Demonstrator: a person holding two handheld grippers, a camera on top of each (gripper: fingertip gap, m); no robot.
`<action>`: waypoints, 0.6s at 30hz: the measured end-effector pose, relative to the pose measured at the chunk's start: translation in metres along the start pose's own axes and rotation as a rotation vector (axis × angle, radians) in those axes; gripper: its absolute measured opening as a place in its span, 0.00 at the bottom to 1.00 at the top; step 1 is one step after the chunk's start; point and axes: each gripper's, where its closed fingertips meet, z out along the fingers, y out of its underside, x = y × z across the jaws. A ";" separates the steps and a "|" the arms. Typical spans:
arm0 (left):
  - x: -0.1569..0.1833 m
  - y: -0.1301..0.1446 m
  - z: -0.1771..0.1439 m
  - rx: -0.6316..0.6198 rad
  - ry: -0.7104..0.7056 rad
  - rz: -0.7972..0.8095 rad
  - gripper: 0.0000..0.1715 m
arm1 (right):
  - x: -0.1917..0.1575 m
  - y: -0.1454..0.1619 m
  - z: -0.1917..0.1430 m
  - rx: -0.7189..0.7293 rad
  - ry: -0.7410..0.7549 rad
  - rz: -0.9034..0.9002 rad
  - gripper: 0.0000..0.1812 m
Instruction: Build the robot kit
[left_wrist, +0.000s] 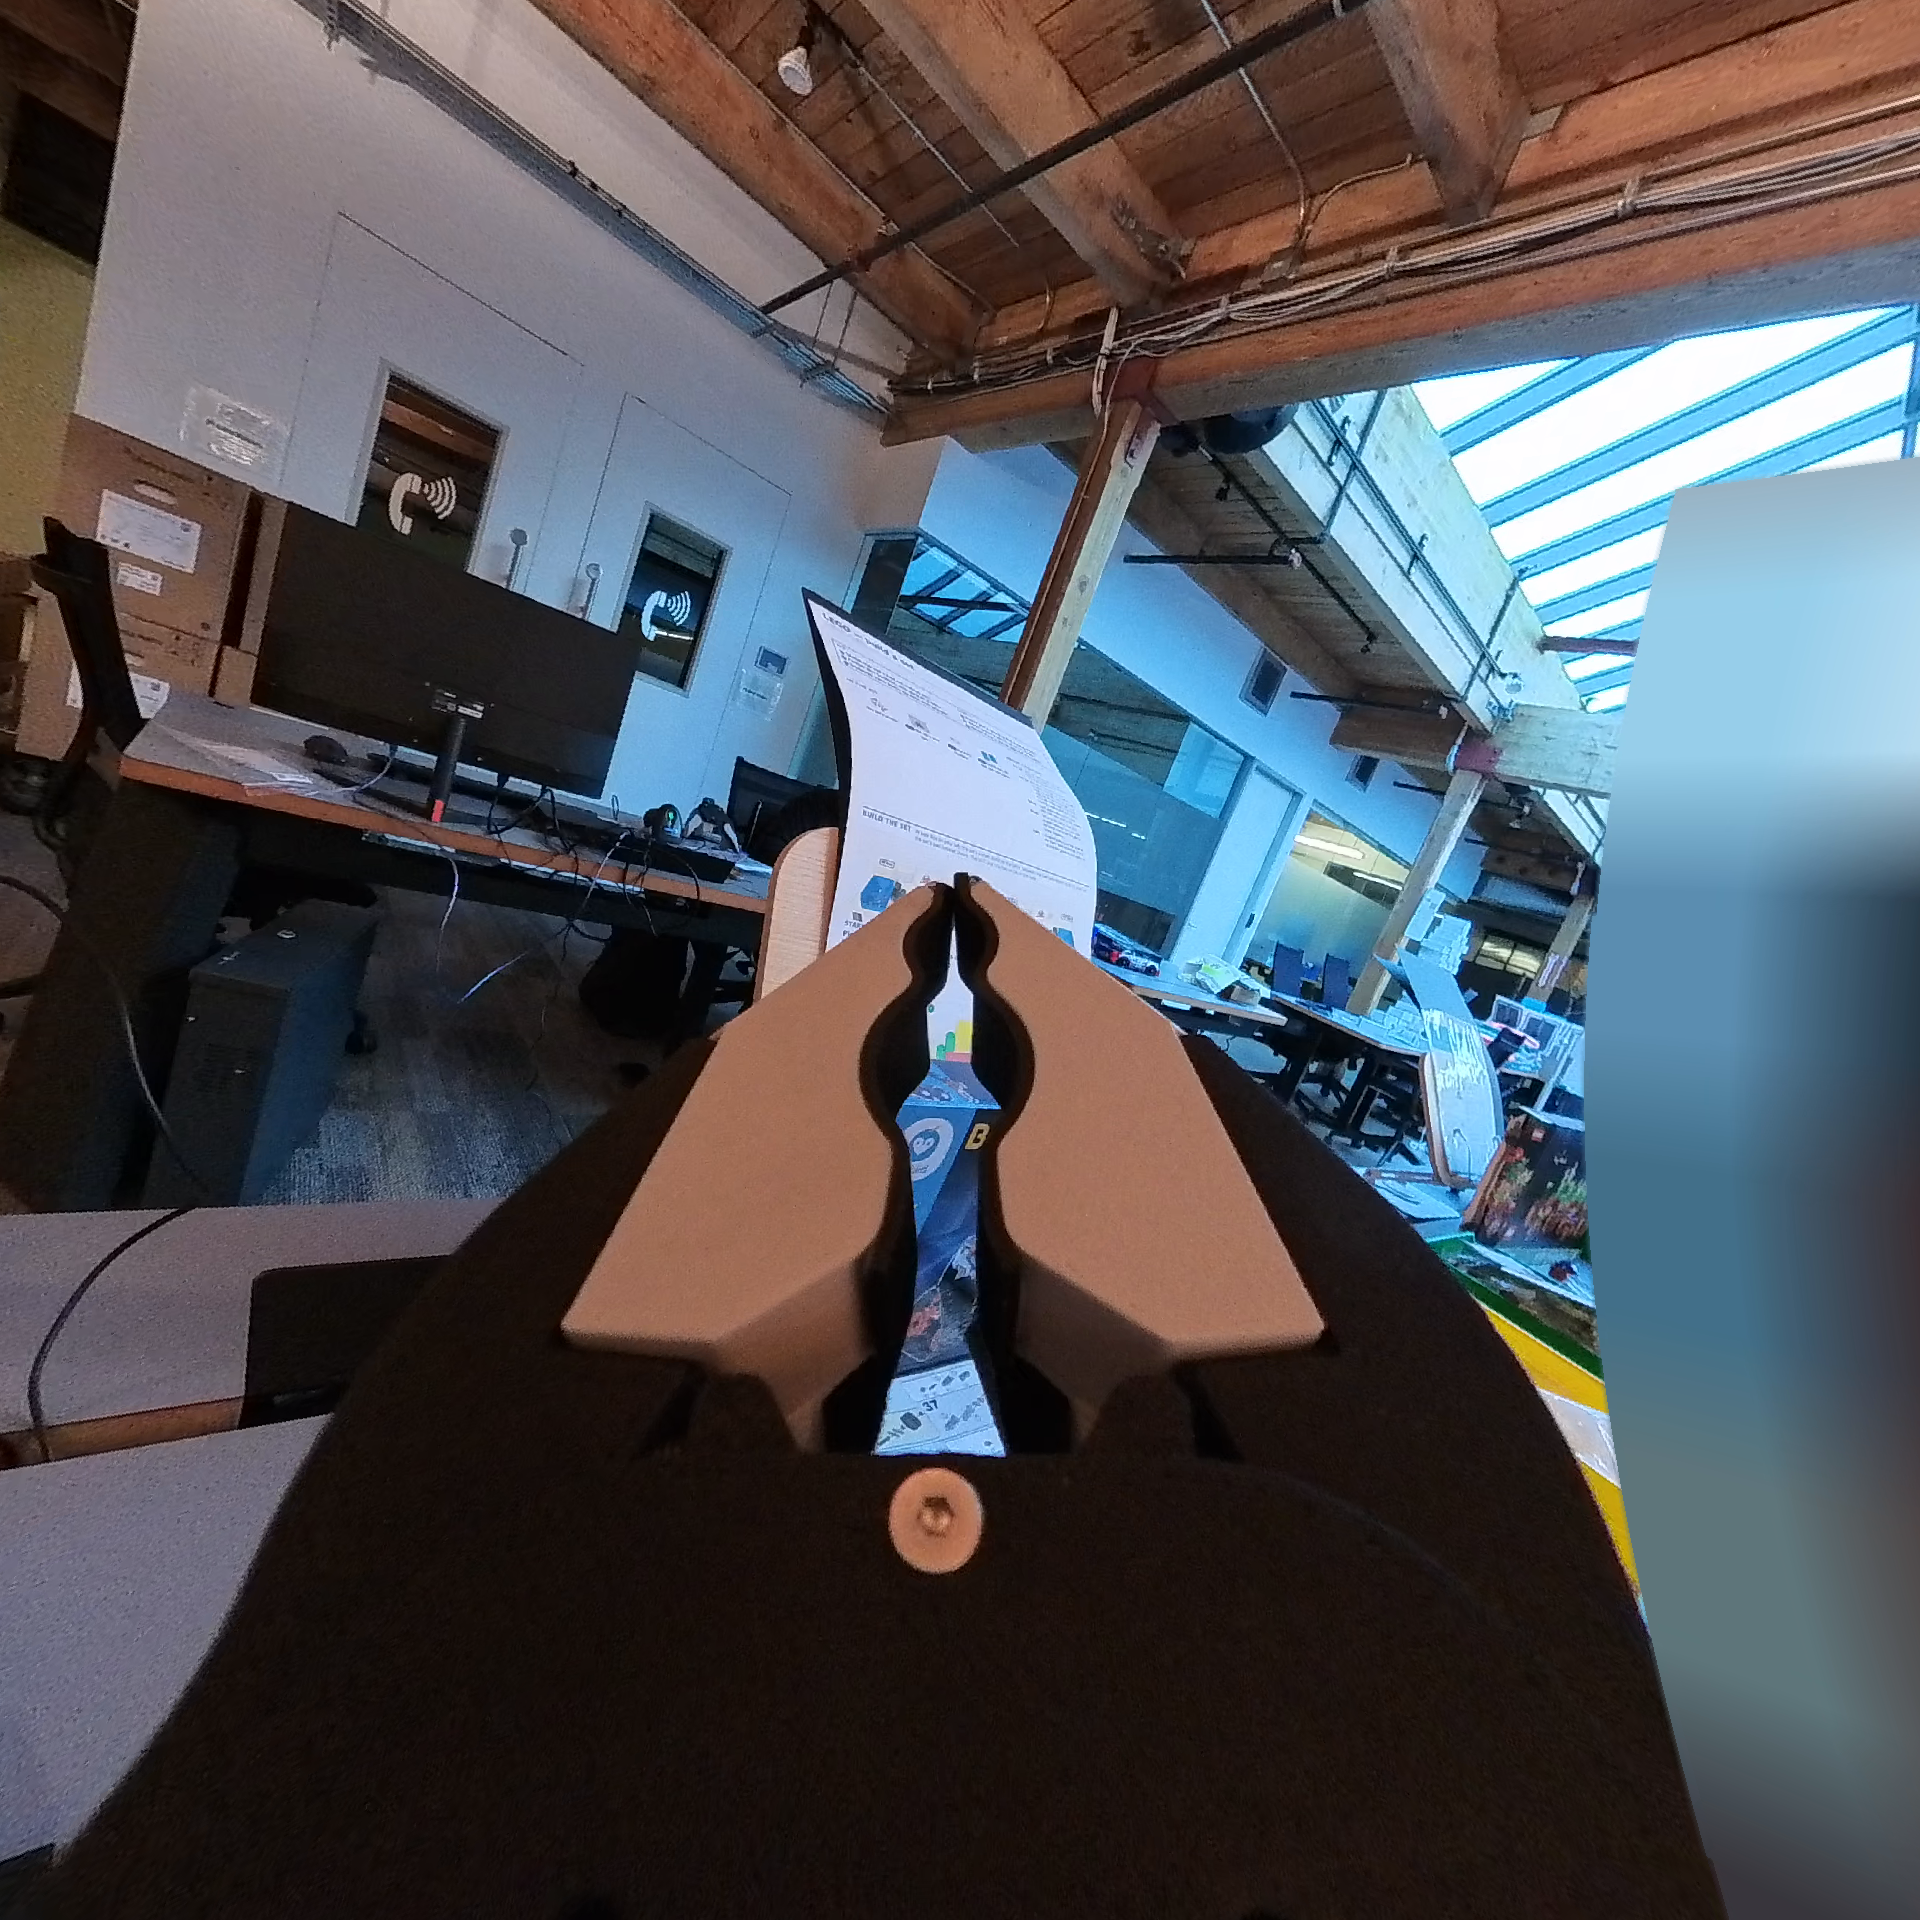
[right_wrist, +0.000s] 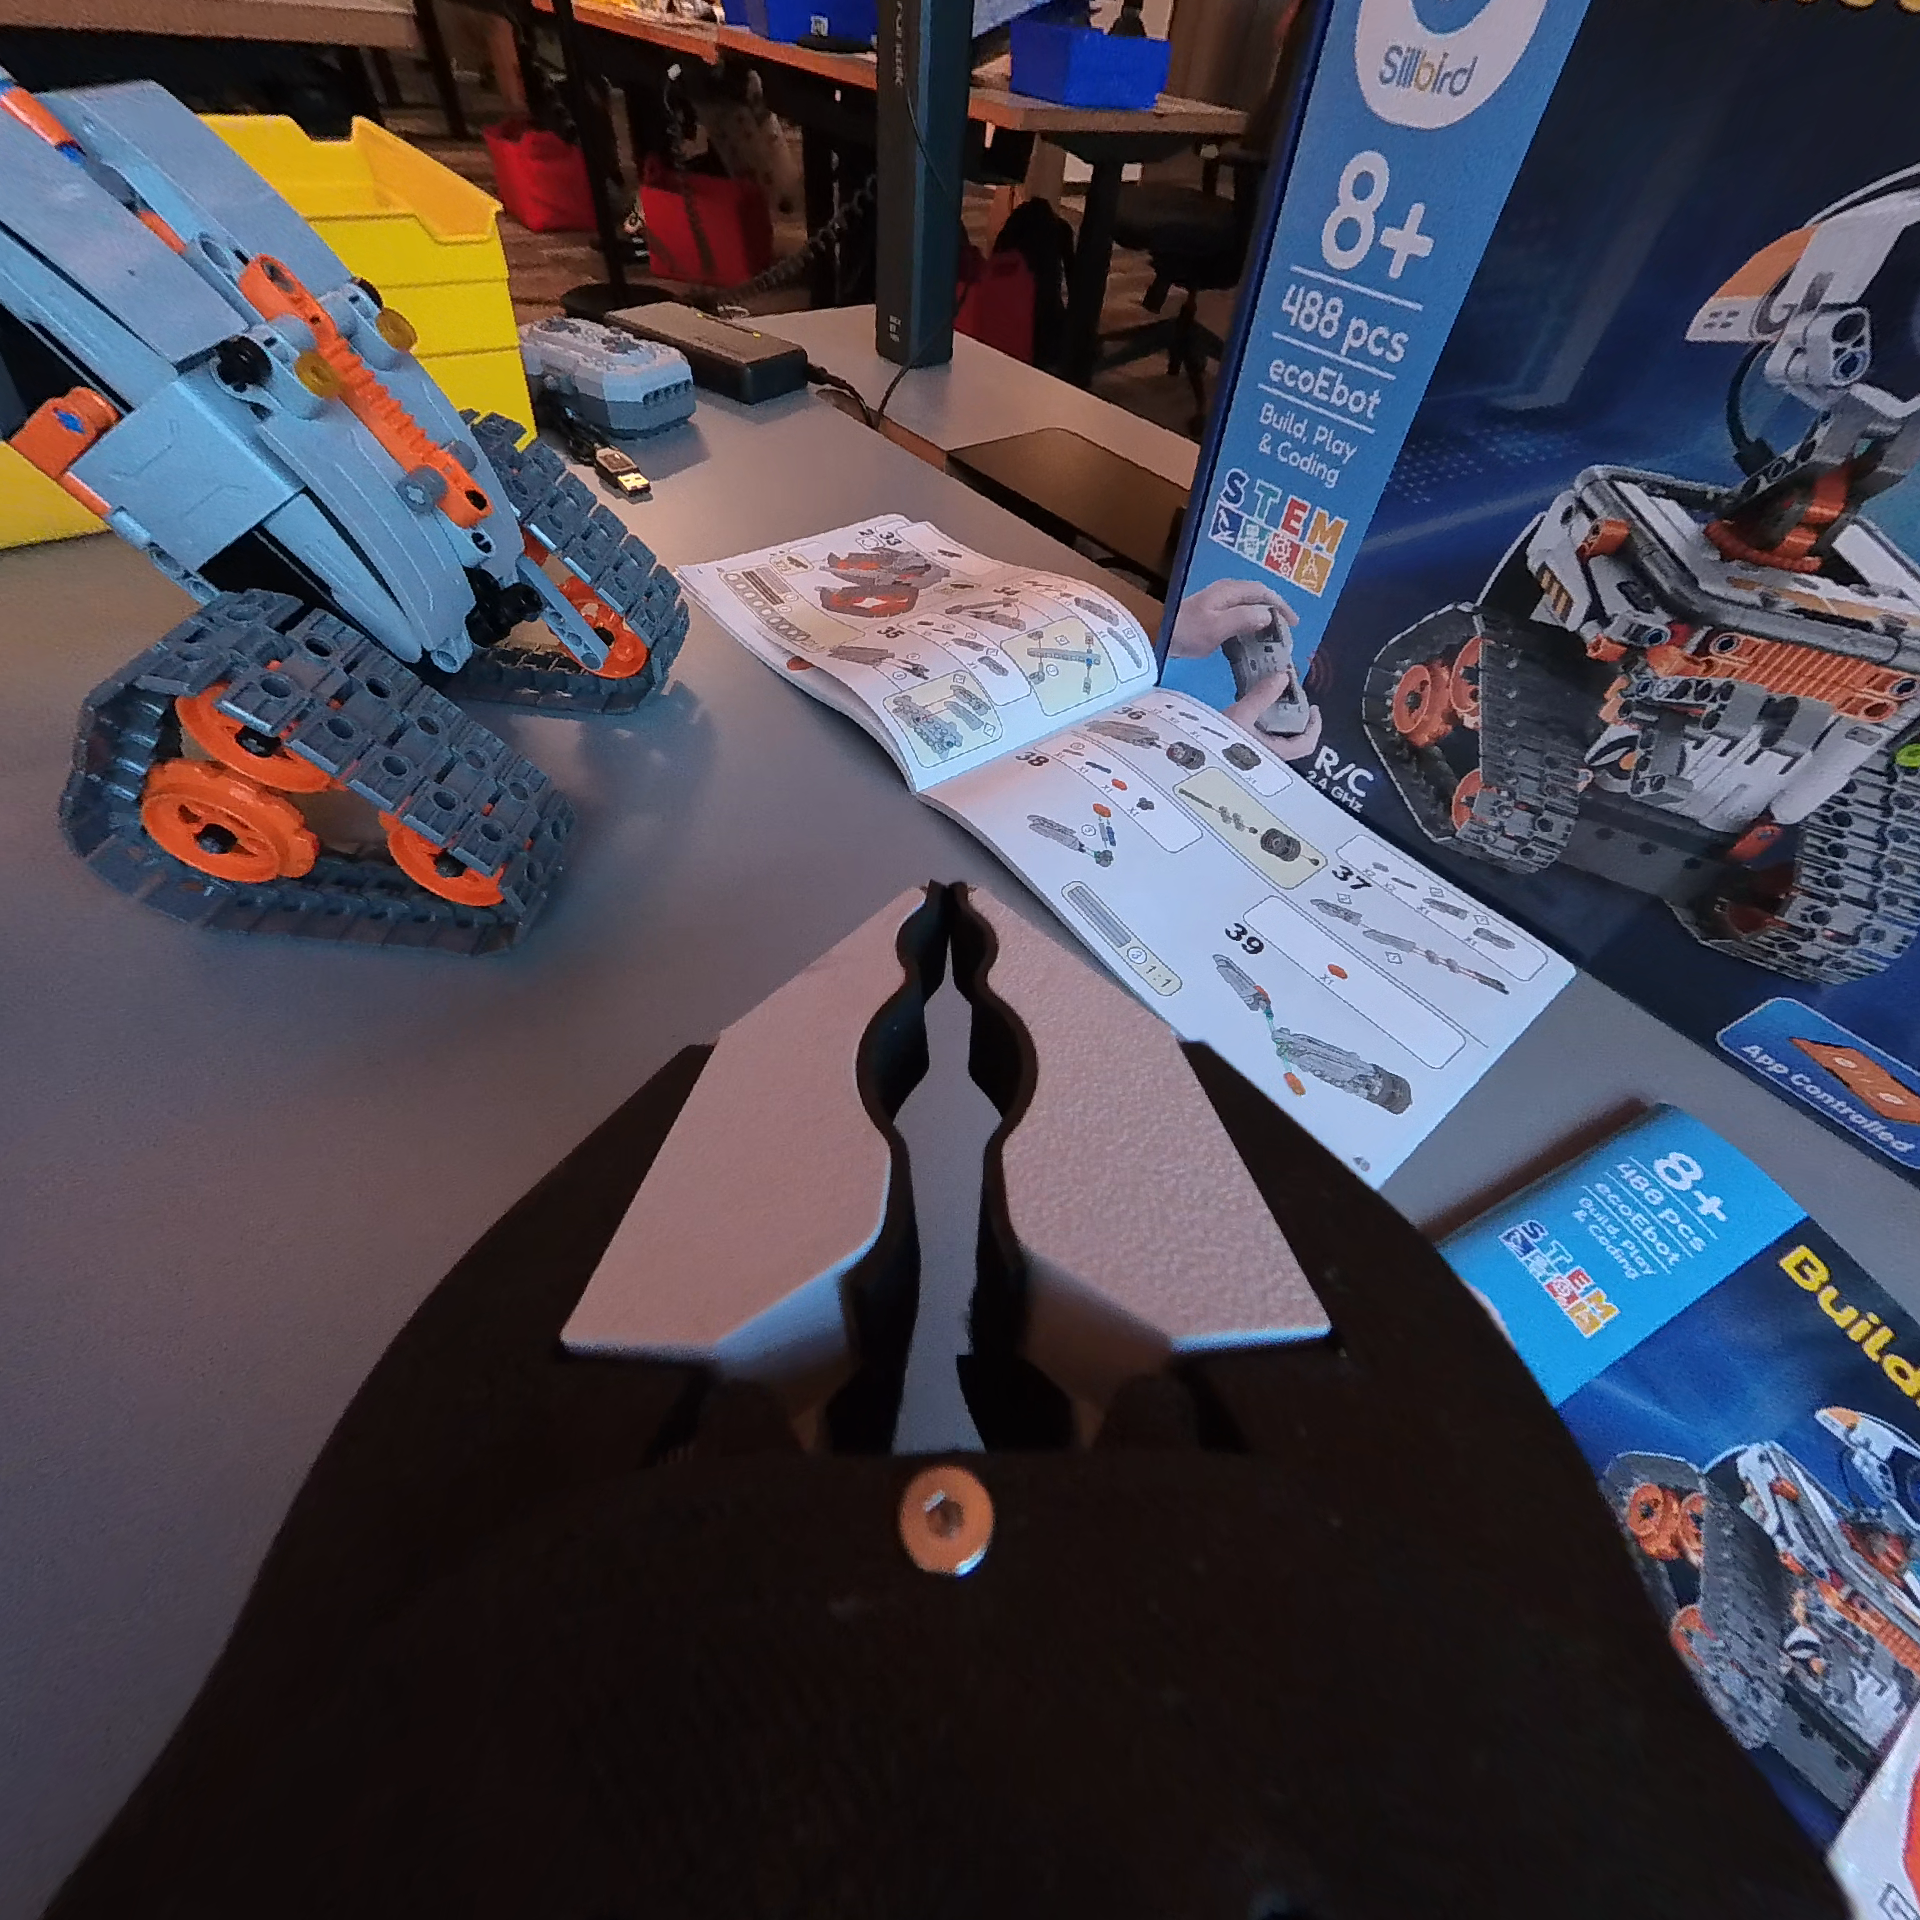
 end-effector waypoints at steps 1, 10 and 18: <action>0.000 0.000 0.000 0.001 0.000 -0.002 0.00 | 0.000 0.001 0.000 -0.003 -0.003 0.005 0.00; 0.001 -0.003 -0.002 0.008 0.001 -0.010 0.00 | 0.010 0.006 0.003 -0.018 0.052 0.067 0.00; 0.006 -0.011 -0.008 0.016 0.014 -0.008 0.00 | 0.009 0.011 0.006 -0.051 0.047 0.075 0.00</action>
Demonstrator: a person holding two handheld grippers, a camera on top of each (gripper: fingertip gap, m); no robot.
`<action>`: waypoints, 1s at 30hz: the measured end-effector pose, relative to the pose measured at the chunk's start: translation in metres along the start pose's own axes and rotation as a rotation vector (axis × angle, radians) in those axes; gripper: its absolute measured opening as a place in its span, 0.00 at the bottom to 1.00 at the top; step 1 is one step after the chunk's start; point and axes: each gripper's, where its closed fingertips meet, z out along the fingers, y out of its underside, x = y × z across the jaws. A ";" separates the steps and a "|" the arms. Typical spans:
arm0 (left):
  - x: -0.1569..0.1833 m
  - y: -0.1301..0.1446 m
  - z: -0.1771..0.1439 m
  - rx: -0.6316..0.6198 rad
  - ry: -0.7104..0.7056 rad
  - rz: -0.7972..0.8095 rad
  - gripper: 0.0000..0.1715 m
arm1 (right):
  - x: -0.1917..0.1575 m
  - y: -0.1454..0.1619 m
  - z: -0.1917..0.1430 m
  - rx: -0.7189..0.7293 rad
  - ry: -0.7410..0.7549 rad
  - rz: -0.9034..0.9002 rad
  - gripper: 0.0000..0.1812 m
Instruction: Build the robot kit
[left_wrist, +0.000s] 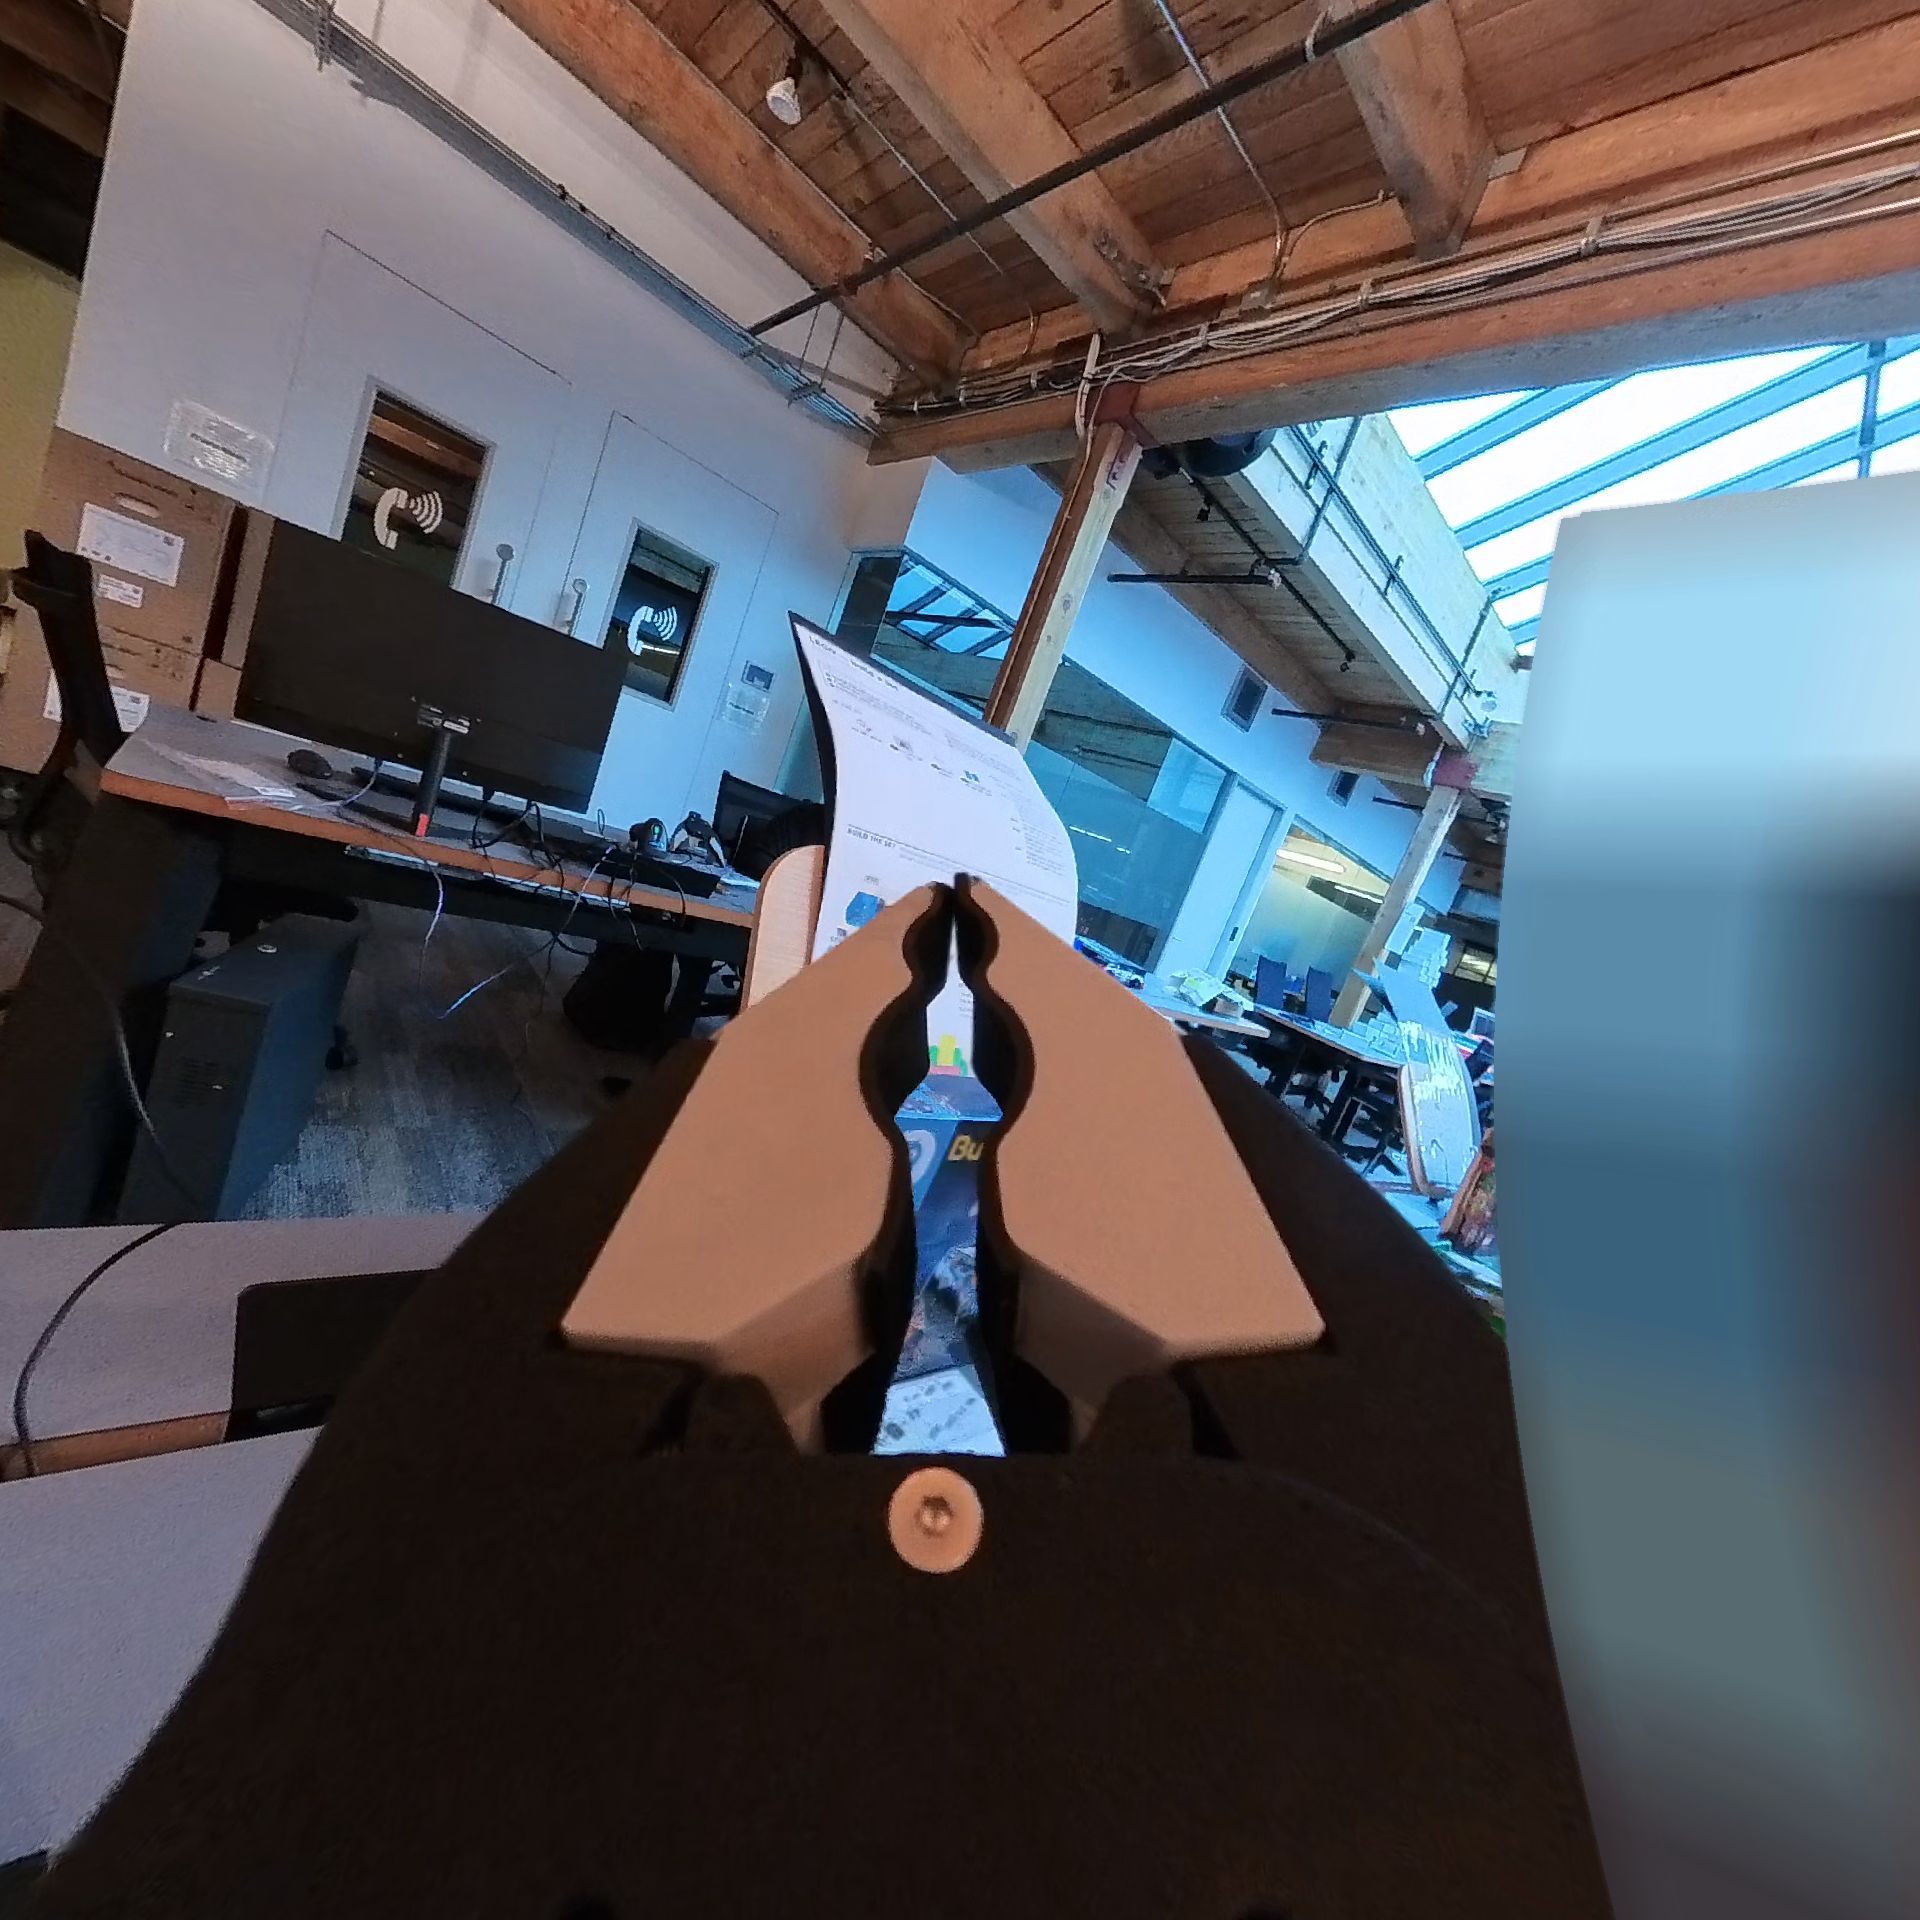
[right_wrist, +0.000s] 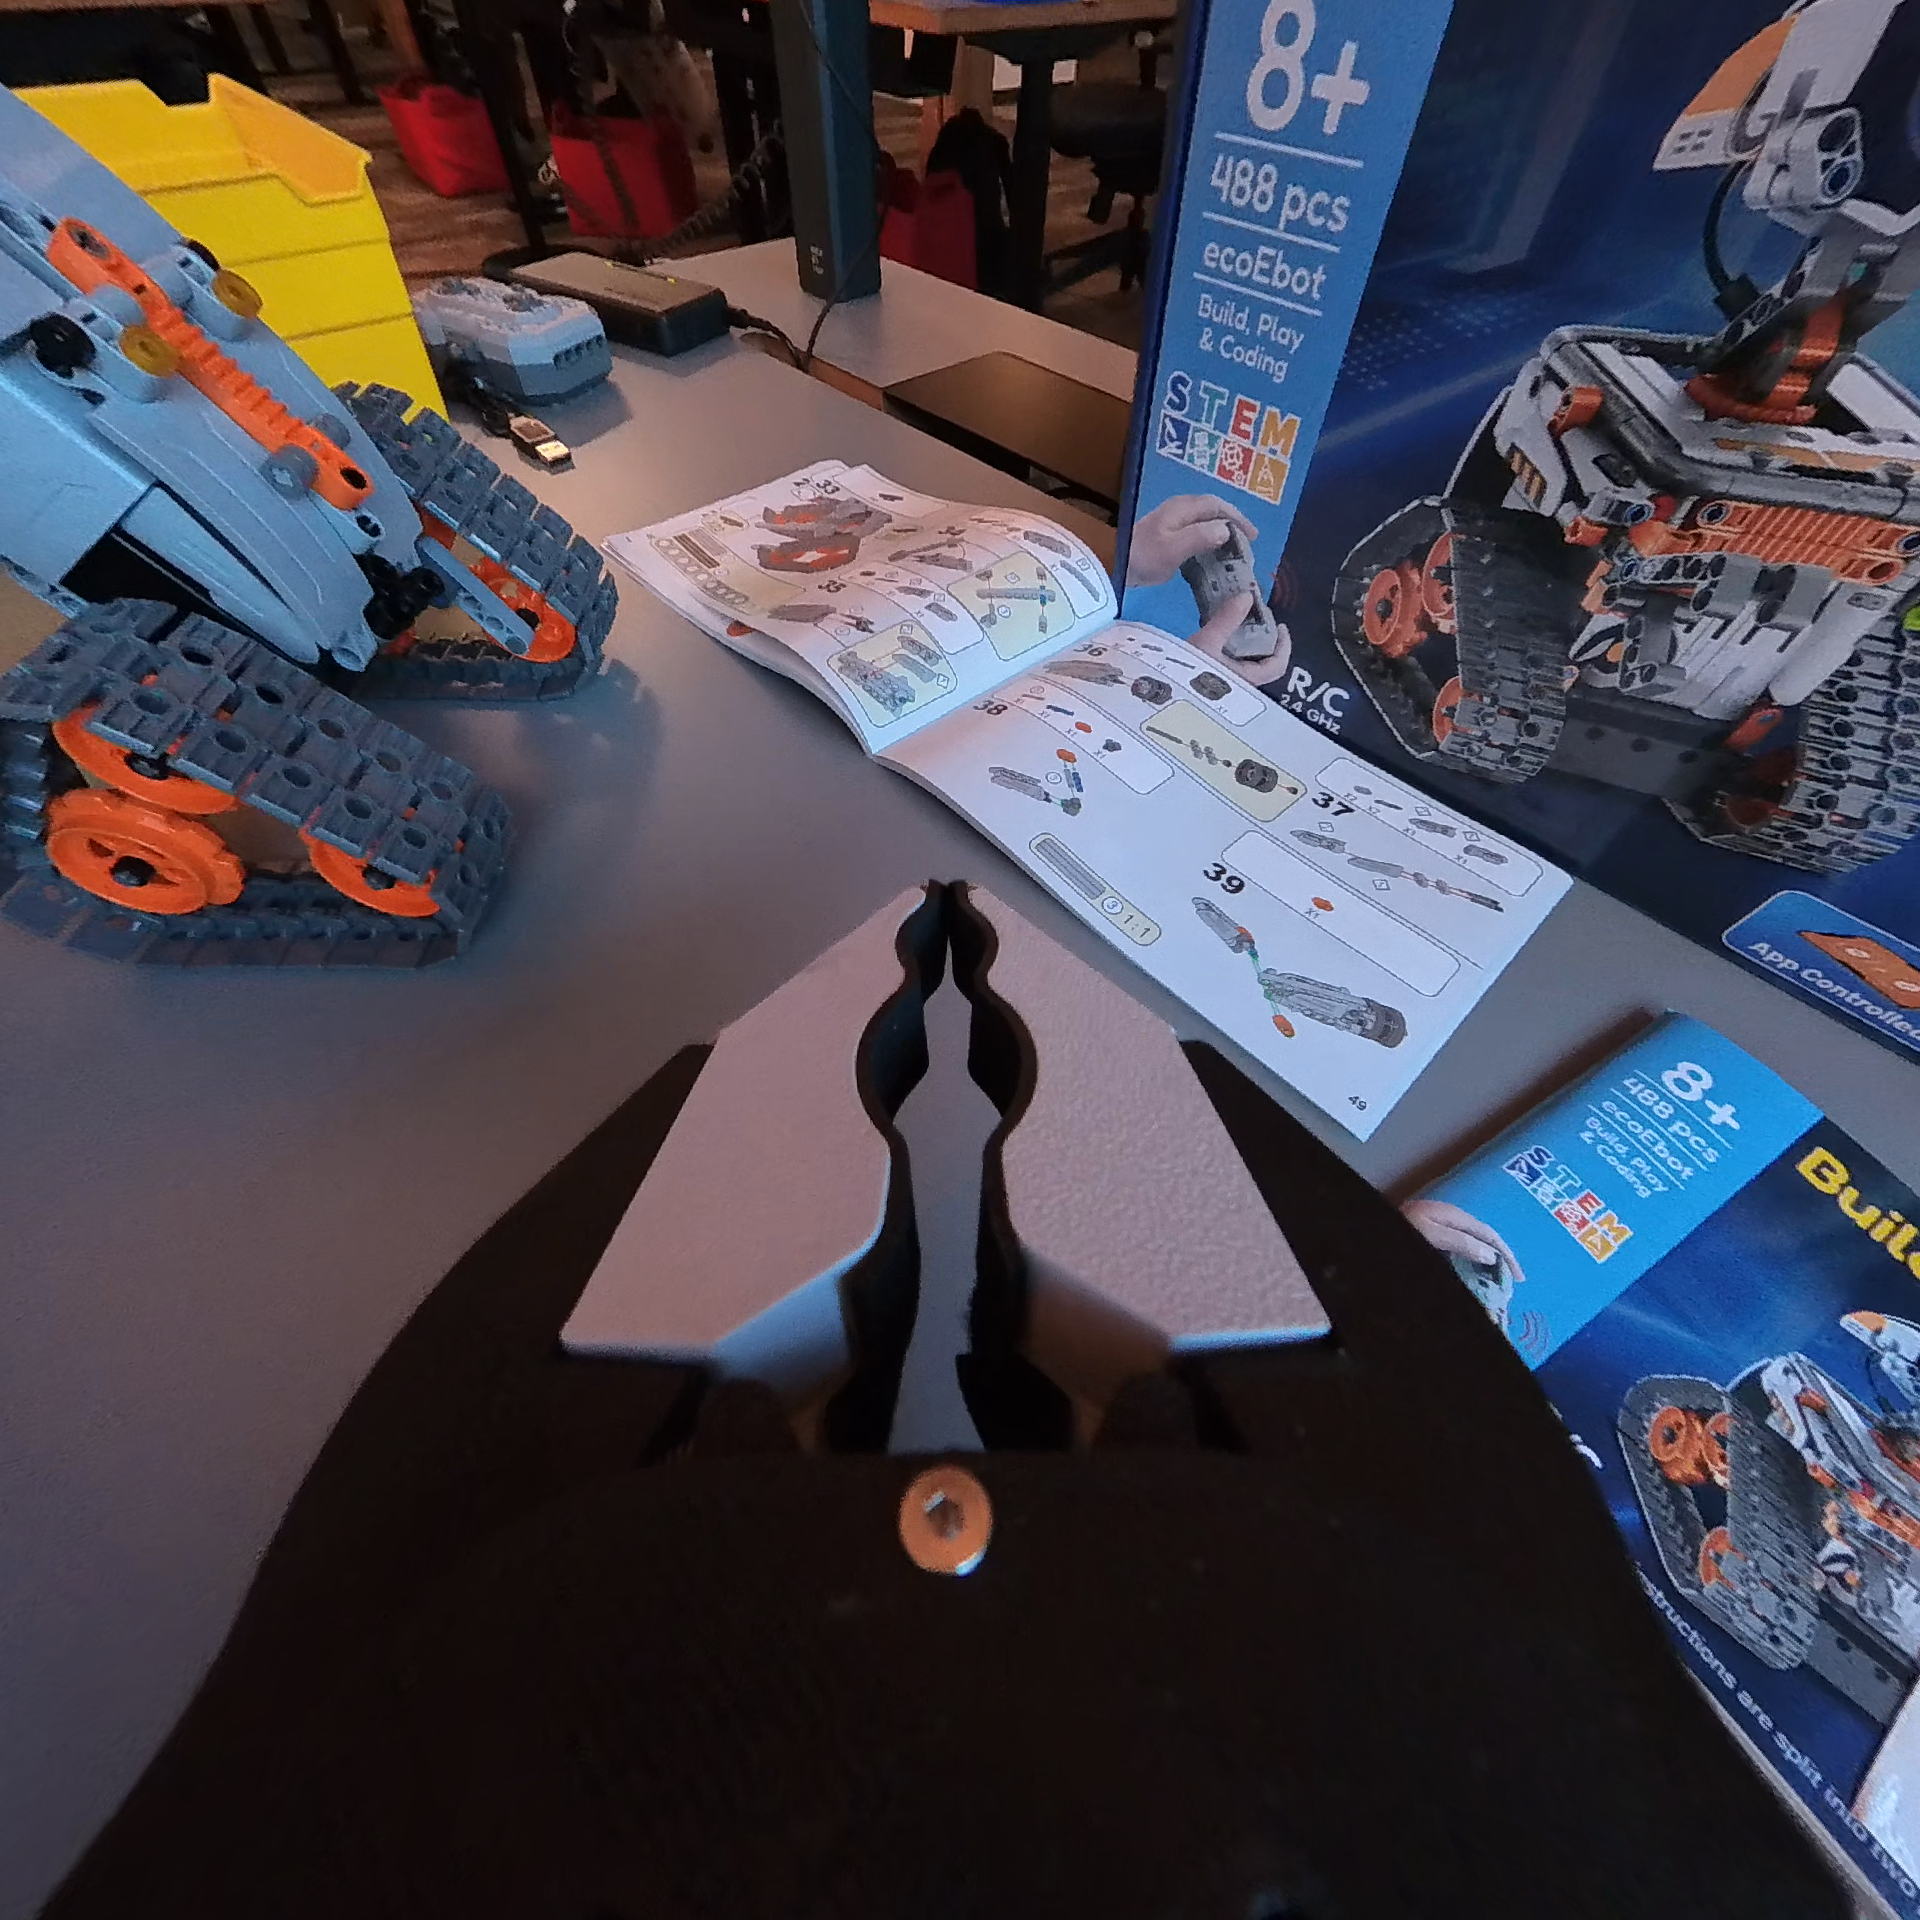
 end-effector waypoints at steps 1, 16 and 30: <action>0.002 -0.001 -0.001 -0.005 0.005 0.001 0.00 | -0.003 0.000 0.002 0.000 -0.014 0.000 0.00; 0.003 0.142 -0.046 -0.827 -0.228 0.413 0.62 | -0.134 -0.004 0.023 0.068 -0.304 -0.297 0.11; -0.036 0.232 -0.085 -0.940 -0.253 0.446 0.53 | -0.152 -0.002 0.038 0.031 -0.330 -0.310 0.03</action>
